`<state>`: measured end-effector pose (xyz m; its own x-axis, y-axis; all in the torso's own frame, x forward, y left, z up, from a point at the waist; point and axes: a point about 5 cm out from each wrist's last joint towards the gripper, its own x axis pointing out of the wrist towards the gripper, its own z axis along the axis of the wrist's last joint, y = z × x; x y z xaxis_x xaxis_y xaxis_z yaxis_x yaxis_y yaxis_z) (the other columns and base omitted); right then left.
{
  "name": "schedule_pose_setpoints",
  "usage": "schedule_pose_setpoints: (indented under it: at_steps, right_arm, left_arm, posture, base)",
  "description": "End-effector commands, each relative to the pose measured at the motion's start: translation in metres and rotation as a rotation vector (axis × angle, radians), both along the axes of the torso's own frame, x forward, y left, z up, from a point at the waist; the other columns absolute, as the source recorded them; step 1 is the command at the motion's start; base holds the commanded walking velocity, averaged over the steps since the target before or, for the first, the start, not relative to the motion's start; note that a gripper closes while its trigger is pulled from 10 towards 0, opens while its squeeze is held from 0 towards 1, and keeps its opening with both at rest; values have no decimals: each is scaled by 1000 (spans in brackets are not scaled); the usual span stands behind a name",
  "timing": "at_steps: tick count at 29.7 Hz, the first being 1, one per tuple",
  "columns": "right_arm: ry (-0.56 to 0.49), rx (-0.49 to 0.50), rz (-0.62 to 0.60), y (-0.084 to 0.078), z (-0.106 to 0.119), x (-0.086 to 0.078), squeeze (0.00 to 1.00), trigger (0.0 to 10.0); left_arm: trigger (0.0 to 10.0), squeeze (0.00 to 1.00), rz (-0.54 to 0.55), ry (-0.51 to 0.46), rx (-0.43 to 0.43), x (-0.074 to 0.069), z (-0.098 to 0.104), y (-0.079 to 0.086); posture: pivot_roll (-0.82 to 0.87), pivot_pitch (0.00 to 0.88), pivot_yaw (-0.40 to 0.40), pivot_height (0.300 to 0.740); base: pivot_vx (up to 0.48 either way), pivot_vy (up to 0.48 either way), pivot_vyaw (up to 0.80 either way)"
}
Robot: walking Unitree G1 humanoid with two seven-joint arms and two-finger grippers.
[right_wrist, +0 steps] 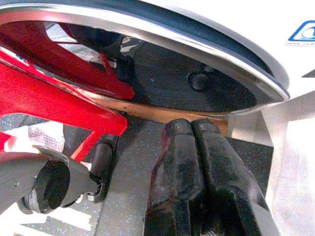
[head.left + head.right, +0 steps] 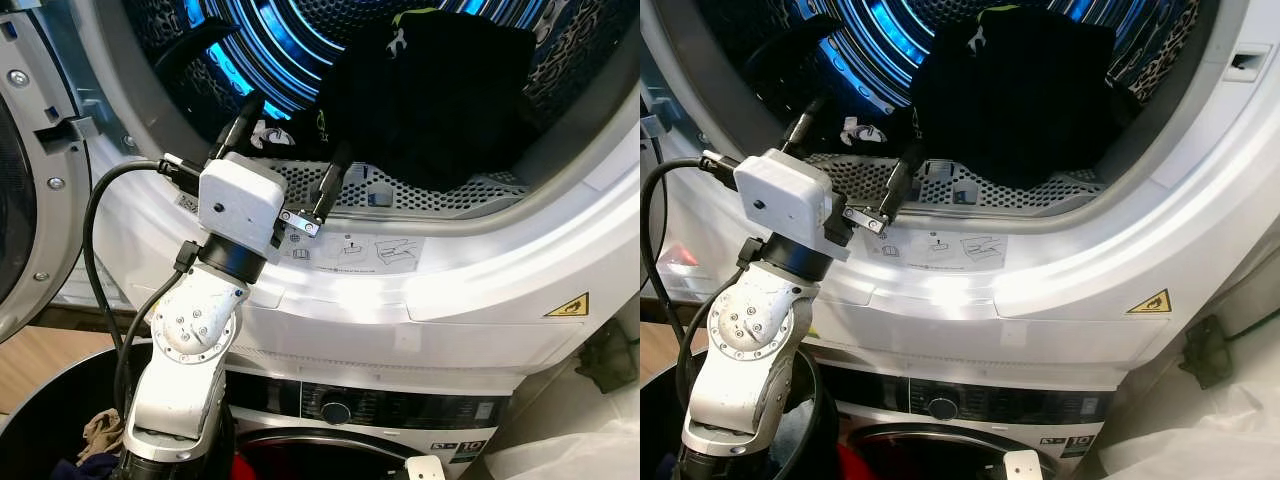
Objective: Clothes washing
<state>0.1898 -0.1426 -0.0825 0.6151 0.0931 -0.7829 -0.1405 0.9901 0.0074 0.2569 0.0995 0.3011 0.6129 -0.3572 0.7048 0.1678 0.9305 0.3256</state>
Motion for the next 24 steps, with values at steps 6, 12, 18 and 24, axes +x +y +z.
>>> schedule_pose_setpoints:
  at_steps: [6,12,18,24]
  right_arm:
    - [-1,1,18,4,2,4,0,10000]
    - [0,6,7,4,1,3,0,10000]
    - [7,9,14,4,1,2,0,10000]
    - [15,12,29,6,-1,-1,0,10000]
  left_arm:
    - [10000,0,-14,-15,16,-1,1,-2]
    - [10000,0,-24,-5,13,-1,1,-2]
    - [10000,0,-19,0,21,1,0,-2]
    - [10000,0,-2,3,12,0,-1,1]
  posture:
    - [245,0,-15,740]
    - [235,0,-5,740]
    - [224,0,-3,740]
    - [221,0,-1,740]
  base:
    - [0,0,0]
    - [-121,0,0]
    - [-169,0,0]
    - [-296,0,0]
